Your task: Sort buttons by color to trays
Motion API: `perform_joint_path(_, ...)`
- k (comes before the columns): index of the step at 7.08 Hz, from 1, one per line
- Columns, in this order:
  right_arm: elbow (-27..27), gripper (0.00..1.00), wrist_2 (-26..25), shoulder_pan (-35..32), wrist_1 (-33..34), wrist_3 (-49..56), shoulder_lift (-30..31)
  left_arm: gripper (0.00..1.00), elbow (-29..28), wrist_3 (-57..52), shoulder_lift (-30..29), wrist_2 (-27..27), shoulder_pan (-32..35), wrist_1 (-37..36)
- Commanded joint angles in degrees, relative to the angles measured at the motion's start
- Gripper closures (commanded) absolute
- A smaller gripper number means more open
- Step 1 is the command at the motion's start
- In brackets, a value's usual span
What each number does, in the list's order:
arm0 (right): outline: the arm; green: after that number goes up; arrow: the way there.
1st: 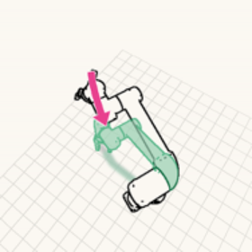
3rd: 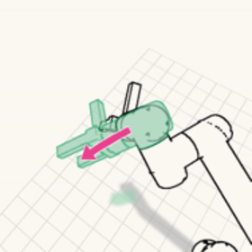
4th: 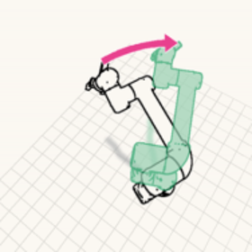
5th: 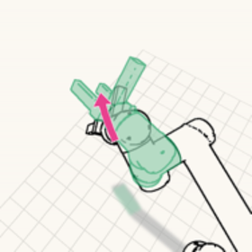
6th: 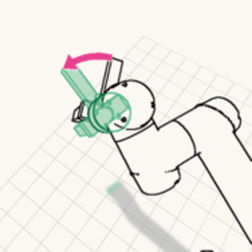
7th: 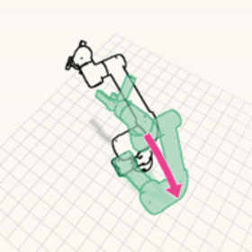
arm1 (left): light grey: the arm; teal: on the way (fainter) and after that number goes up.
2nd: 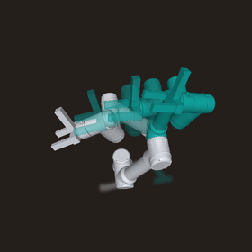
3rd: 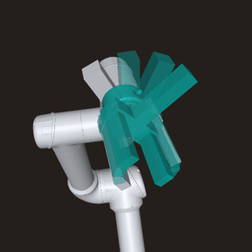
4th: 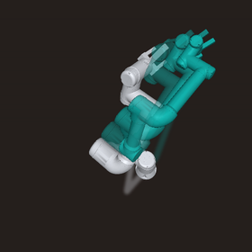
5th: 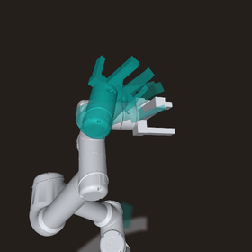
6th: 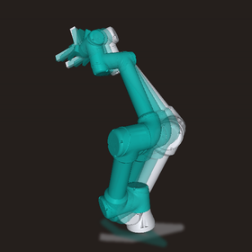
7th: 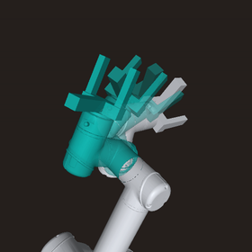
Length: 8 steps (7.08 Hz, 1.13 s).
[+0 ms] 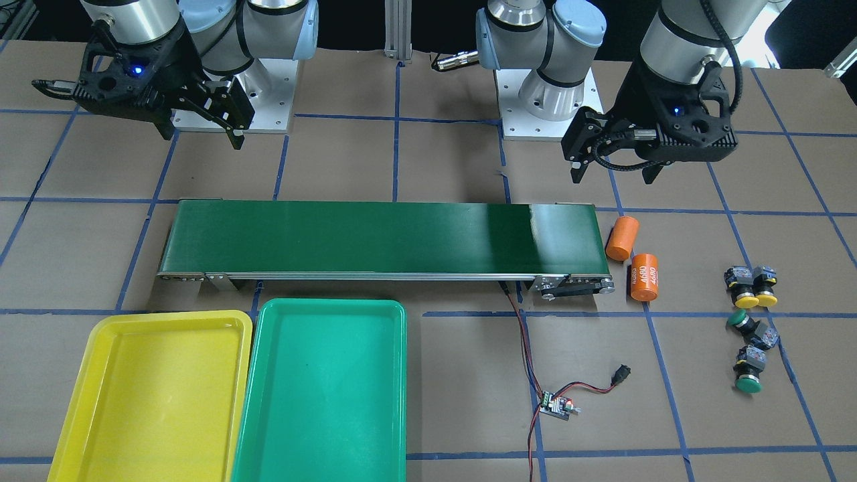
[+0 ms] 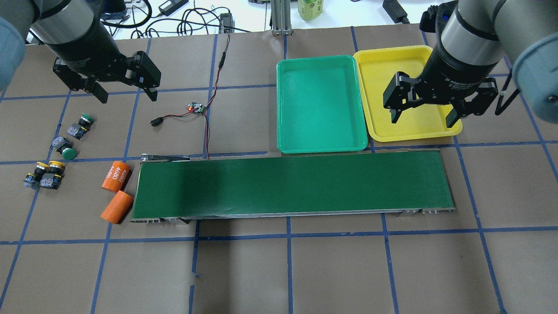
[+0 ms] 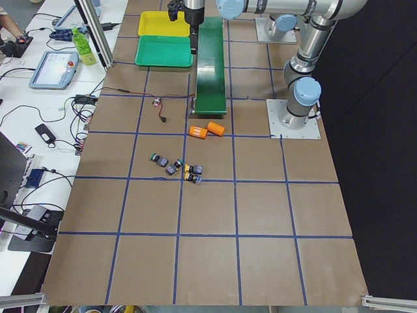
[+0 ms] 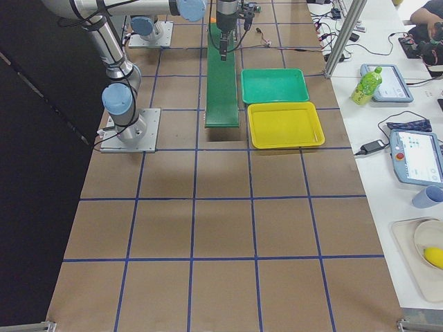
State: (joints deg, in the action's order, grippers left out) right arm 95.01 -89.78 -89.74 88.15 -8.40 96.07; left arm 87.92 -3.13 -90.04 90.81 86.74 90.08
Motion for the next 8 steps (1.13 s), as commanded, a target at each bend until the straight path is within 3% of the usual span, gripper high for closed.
perform_joint_path(1,0.0,0.0,0.0,0.0,0.0,0.1,0.0,0.0,0.6,-0.4,-0.3,-0.1,0.0,-0.4)
perform_joint_path(3,0.0,0.0,-0.1,0.0,0.0,0.0,0.0,0.0,0.9,-0.6,-0.2,0.3,-0.3,-0.3)
perform_joint_path(4,0.0,0.0,-0.2,0.0,0.0,0.0,0.0,0.0,2.5,-5.5,-0.7,0.4,-4.3,-0.6)
perform_joint_path(7,0.0,0.0,-0.1,0.0,0.0,0.0,0.0,0.0,14.1,-23.5,-1.6,0.3,-23.0,-4.6)
perform_joint_path(8,0.0,0.0,-0.1,0.0,0.0,0.0,0.0,0.0,18.9,-29.2,-2.1,0.0,-29.6,-9.4)
